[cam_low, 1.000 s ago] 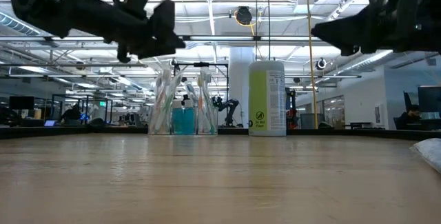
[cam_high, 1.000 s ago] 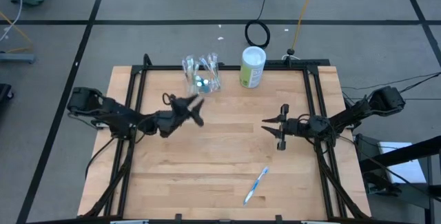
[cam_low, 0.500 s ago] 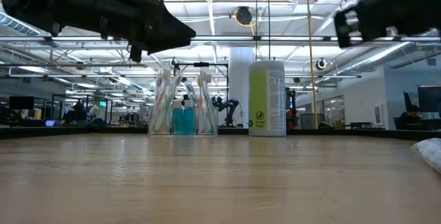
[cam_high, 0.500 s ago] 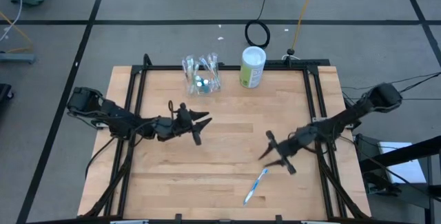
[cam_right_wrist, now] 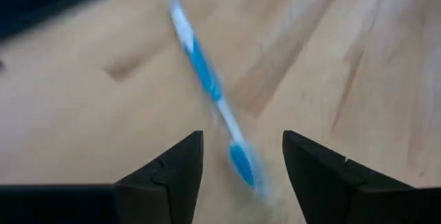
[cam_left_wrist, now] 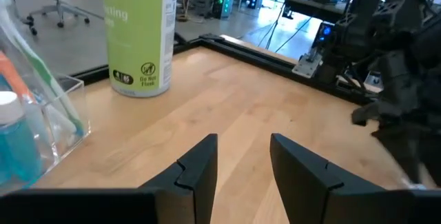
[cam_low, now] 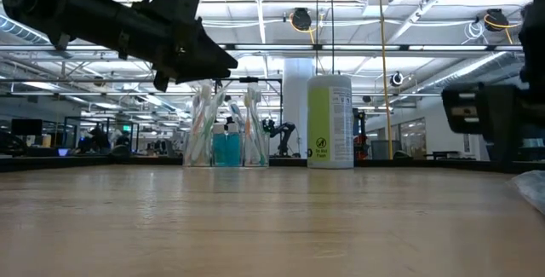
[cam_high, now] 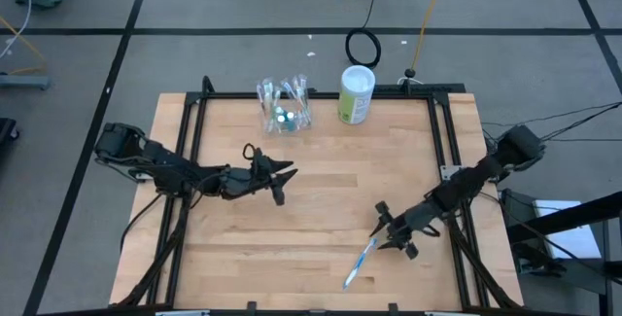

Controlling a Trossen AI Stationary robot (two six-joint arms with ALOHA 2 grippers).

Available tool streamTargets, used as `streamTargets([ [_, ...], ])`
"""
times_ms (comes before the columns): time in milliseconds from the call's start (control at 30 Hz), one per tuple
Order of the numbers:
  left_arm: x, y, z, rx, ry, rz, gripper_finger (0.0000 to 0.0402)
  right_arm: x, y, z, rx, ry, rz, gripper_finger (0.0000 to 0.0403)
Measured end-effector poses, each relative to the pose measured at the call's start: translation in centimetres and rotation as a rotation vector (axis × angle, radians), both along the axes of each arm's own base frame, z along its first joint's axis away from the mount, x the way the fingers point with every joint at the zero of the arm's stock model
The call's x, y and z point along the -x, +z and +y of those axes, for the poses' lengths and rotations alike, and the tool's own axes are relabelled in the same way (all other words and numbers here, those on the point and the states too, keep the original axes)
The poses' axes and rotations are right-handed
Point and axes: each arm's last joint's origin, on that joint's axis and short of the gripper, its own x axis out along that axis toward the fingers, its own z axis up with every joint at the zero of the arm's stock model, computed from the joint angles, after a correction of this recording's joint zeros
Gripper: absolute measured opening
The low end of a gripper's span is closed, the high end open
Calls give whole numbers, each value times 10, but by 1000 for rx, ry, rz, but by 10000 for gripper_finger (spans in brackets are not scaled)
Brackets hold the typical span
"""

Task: Pick & Place toothbrushing station
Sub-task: Put the blue toothbrush into the transparent organizer

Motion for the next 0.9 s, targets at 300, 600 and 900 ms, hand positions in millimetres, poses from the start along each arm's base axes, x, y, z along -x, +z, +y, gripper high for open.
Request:
streamTargets([
  [300,0,0,0,38,6,-11,141,-12,-11,7,79,18,64,177],
  [600,0,-1,0,48,8,-12,141,-13,-13,2,54,25,126,107],
  [900,1,-5,0,86,17,12,141,-16,-11,0,68,14,79,40],
])
